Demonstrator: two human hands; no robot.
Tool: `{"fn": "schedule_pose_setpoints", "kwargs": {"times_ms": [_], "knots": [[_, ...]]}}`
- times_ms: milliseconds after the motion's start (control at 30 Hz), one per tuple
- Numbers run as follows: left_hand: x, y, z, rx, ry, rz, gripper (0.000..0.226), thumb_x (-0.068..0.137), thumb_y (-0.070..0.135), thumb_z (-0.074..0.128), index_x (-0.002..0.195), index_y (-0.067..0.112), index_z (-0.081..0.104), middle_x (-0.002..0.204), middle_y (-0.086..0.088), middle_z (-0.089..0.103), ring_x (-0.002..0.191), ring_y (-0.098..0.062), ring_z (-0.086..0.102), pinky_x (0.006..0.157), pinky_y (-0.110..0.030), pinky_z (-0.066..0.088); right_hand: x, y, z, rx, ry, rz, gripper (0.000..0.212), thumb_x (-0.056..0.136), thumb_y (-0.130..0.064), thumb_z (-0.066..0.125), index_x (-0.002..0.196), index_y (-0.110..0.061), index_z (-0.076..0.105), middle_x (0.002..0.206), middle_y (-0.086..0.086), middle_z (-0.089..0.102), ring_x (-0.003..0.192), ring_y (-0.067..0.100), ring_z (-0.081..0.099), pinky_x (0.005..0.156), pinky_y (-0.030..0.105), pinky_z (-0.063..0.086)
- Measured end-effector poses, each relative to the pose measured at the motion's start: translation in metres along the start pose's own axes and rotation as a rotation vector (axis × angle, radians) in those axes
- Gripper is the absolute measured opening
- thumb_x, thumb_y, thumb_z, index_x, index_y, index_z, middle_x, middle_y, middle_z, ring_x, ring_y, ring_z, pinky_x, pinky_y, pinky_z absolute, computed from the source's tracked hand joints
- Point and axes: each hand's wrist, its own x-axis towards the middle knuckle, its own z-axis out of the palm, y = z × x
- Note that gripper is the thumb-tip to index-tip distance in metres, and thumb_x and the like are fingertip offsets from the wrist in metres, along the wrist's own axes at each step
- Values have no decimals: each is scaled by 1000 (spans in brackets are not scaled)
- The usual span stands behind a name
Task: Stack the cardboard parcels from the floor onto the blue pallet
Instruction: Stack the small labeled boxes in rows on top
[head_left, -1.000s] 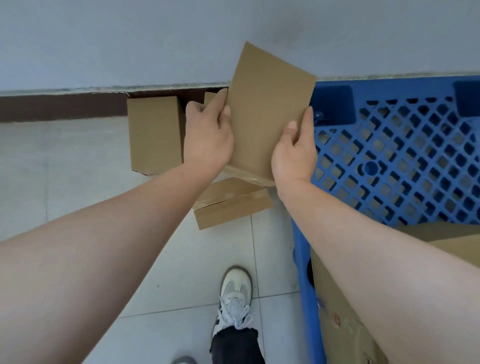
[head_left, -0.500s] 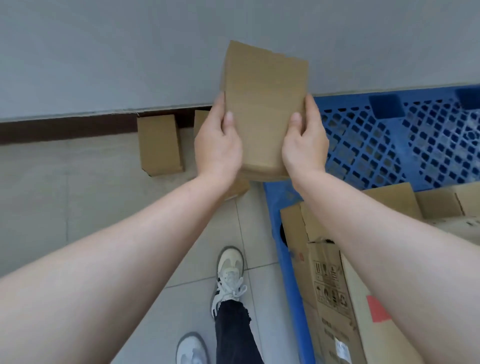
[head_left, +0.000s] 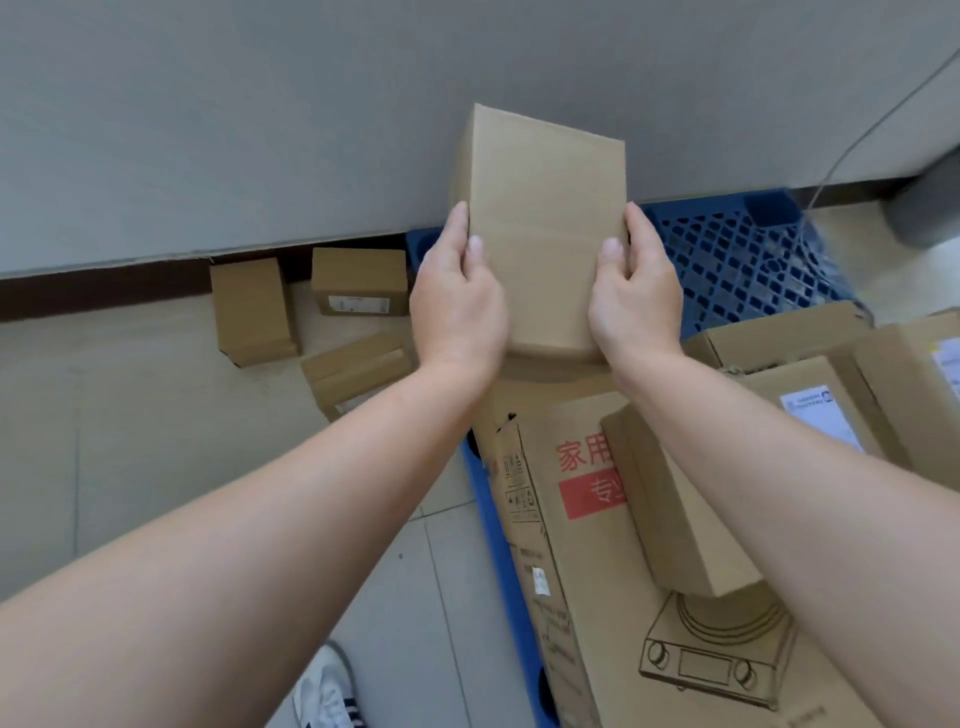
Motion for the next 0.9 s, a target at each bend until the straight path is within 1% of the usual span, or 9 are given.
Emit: {"fn": "schedule_pose_setpoints", "kwargs": {"times_ms": [133, 233, 400, 567, 633, 700, 767, 833, 900], "knots": [[-42, 12, 41, -50, -30, -12, 42, 102, 21, 36, 143, 23, 40, 146, 10, 43, 133, -4, 39, 112, -23, 30, -3, 18, -57, -9, 35, -5, 45, 100, -25, 36, 144, -26, 34, 143, -11, 43, 130, 8, 40, 108, 24, 29], [-77, 20, 71, -58, -41, -19, 41, 102, 22, 34, 143, 25, 41, 145, 11, 44, 132, -6, 40, 113, -29, 32, -8, 36, -102, 2, 45, 0, 45, 99, -24, 36, 143, -27, 35, 142, -14, 44, 128, 6, 40, 109, 26, 30], [-134, 32, 118, 0, -85, -18, 43, 103, 22, 30, 144, 29, 37, 138, 6, 43, 128, -11, 39, 110, -28, 30, -18, 66, -175, 46, 51, 26, 44, 98, -27, 36, 142, -31, 36, 142, -14, 45, 128, 6, 43, 109, 34, 35], [-185, 36, 165, 36, -146, -55, 43, 103, 30, 29, 145, 35, 33, 117, 8, 35, 123, -15, 39, 104, -30, 30, -34, 98, -245, 50, 57, 48, 42, 99, -26, 36, 140, -32, 38, 139, -13, 48, 126, 3, 44, 107, 28, 36], [-205, 35, 181, 54, -171, -66, 43, 102, 33, 28, 145, 36, 31, 114, 10, 32, 122, -15, 39, 101, -30, 32, -41, 112, -269, 31, 57, 56, 41, 99, -27, 37, 140, -33, 39, 139, -14, 48, 126, 2, 43, 108, 28, 34], [-225, 31, 195, 75, -208, -79, 44, 102, 33, 28, 146, 38, 29, 121, 9, 33, 124, -14, 37, 102, -31, 32, -47, 125, -293, 8, 53, 66, 41, 99, -27, 37, 139, -33, 41, 138, -15, 48, 126, 2, 44, 109, 27, 33], [-244, 24, 207, 76, -254, -109, 45, 102, 34, 28, 147, 39, 26, 138, 8, 32, 130, -15, 35, 110, -40, 32, -54, 139, -317, 8, 34, 80, 40, 99, -26, 38, 138, -35, 43, 135, -15, 51, 123, 3, 47, 108, 28, 35], [-261, 17, 217, 85, -304, -139, 46, 102, 34, 28, 147, 40, 25, 145, 9, 30, 134, -17, 32, 114, -45, 28, -60, 156, -337, 9, 7, 106, 38, 99, -26, 40, 135, -37, 46, 123, -13, 60, 115, 5, 54, 104, 30, 40], [-277, 10, 226, 114, -350, -158, 46, 102, 34, 28, 147, 40, 23, 147, 7, 30, 136, -17, 30, 115, -44, 25, -67, 175, -354, 5, 0, 138, 37, 98, -27, 41, 131, -40, 48, 113, -7, 65, 108, 9, 58, 102, 32, 43]]}}
